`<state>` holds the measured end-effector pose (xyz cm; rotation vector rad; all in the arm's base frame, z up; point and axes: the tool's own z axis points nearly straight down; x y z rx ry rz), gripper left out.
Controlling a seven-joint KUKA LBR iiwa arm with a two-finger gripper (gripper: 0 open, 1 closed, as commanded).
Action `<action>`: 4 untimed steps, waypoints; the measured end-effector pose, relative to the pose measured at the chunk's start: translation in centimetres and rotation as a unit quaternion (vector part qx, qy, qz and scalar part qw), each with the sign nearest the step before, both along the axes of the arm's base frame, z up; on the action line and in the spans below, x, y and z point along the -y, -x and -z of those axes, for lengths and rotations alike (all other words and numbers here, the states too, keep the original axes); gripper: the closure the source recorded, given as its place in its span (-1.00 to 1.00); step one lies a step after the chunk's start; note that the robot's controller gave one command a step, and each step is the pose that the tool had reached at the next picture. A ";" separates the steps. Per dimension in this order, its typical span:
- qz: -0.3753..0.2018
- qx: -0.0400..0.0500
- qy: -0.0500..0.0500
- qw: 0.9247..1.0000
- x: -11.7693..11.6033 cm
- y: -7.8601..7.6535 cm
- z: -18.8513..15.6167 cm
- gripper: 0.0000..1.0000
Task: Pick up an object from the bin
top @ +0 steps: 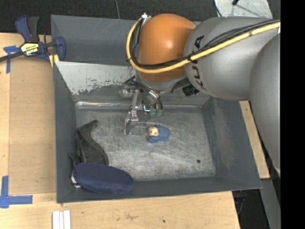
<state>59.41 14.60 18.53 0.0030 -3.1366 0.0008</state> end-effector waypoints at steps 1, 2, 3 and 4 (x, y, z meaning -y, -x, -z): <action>-0.030 0.005 -0.001 1.000 9.2 0.5 11.0 -1.00; -0.047 0.006 0.000 0.999 8.9 0.3 11.1 -1.00; -0.256 0.010 0.000 0.967 8.6 3.2 11.1 -1.00; -0.292 0.007 0.001 0.956 12.4 0.6 7.4 -1.00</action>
Offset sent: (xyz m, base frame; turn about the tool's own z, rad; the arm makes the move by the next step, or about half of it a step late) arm -0.0065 -0.0890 -0.1102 -0.0643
